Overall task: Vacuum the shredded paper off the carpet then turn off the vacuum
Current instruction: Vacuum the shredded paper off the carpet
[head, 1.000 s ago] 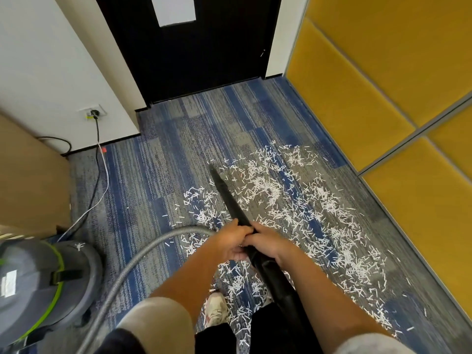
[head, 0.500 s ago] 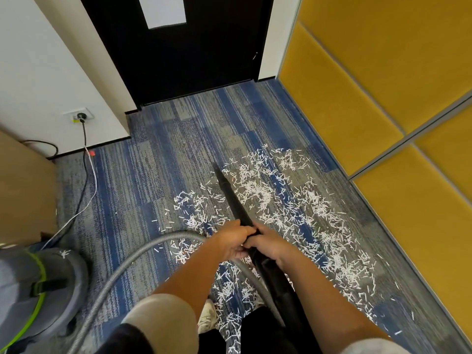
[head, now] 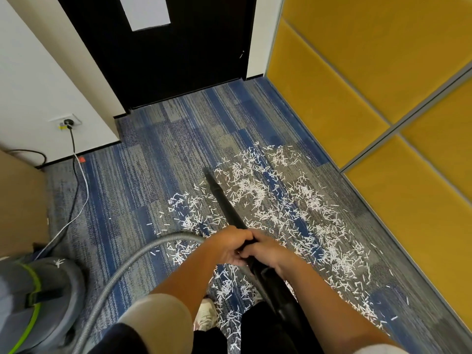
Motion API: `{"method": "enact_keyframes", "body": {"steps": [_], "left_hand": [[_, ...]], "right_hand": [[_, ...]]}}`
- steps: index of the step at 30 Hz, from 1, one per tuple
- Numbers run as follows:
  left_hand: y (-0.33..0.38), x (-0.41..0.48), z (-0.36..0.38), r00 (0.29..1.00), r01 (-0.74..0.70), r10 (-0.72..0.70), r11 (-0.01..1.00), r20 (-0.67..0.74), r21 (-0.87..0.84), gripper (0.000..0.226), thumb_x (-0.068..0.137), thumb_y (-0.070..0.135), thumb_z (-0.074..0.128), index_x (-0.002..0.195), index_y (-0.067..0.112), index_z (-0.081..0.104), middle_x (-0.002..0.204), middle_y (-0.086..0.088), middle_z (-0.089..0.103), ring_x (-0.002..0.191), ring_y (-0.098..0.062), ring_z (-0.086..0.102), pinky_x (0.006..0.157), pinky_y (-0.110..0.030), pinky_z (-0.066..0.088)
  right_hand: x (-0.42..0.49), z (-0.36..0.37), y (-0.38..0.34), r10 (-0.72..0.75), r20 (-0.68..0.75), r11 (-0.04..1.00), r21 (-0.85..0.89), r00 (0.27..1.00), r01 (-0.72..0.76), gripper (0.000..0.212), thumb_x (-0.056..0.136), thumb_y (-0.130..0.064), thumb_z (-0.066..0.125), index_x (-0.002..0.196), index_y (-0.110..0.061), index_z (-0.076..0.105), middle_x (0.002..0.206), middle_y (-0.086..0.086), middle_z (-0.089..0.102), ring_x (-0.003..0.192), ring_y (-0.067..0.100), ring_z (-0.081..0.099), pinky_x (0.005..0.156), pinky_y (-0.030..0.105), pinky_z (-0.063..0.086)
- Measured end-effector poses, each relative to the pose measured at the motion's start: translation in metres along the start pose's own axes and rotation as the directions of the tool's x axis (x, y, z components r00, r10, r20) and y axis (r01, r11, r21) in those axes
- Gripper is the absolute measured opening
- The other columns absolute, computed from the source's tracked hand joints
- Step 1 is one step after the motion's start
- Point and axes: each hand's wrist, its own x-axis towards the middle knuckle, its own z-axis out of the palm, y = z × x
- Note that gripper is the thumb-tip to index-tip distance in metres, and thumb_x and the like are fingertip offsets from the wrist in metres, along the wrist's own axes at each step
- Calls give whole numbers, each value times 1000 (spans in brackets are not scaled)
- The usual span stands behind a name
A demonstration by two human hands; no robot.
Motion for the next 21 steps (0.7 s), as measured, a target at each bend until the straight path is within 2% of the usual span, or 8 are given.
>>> {"method": "enact_keyframes", "body": {"steps": [2,5,9,12,15,17,19,21], "left_hand": [[-3,-6,0,1000,17,-17,1000,17,13,15,94,13,53,106,5,53,92,-12,60,71,-18,62,45,-23,53],[-6,-15,2,999,16,-17,999,36,34,7,94,13,53,97,8,53,89,-10,59,70,-17,61,43,-21,51],[-15,-15,11,999,-10,7,997,34,81,29,94,15,51,121,5,48,88,-8,60,68,-14,62,50,-24,55],[-16,-17,21,999,-21,16,994,50,105,30,95,15,49,124,5,47,85,-7,58,67,-13,60,51,-23,53],[-16,-19,28,997,-45,37,990,63,132,27,96,14,48,122,6,46,82,-6,55,66,-13,57,53,-24,51],[-17,-20,29,997,-51,43,989,63,138,28,97,14,47,124,7,44,84,-7,54,66,-13,57,55,-25,52],[-19,-20,27,997,-53,45,988,56,144,31,97,14,47,127,9,41,87,-7,54,66,-13,57,57,-25,54],[-19,-21,23,998,-51,44,987,49,150,33,97,14,46,129,11,38,90,-7,54,67,-14,58,56,-26,55]], "right_hand": [[-5,4,4,7,9,1000,4,1000,-7,28,84,3,55,95,-22,50,79,8,57,65,18,54,55,26,48],[-12,8,9,8,6,1000,24,1000,-8,27,84,4,54,89,-22,51,77,8,57,62,18,53,52,25,47],[-19,9,17,4,-31,999,40,999,-3,30,85,4,53,106,-17,52,78,9,57,60,17,52,47,23,47],[-22,6,25,18,-70,998,59,997,-14,44,85,4,53,123,-17,49,78,9,57,61,17,53,49,24,46],[-26,3,30,26,-77,998,65,997,-21,49,86,4,52,129,-19,45,81,10,56,62,18,53,46,25,47],[-27,3,31,19,-85,999,48,996,-15,50,85,2,53,130,-20,44,81,9,57,63,18,53,48,26,46],[-27,5,31,0,-82,1000,12,997,1,44,85,1,54,125,-18,49,80,7,58,65,17,53,53,26,45],[-28,7,29,-6,-55,1000,-2,998,6,36,85,0,54,116,-19,51,80,7,57,63,16,53,50,24,46]]}}
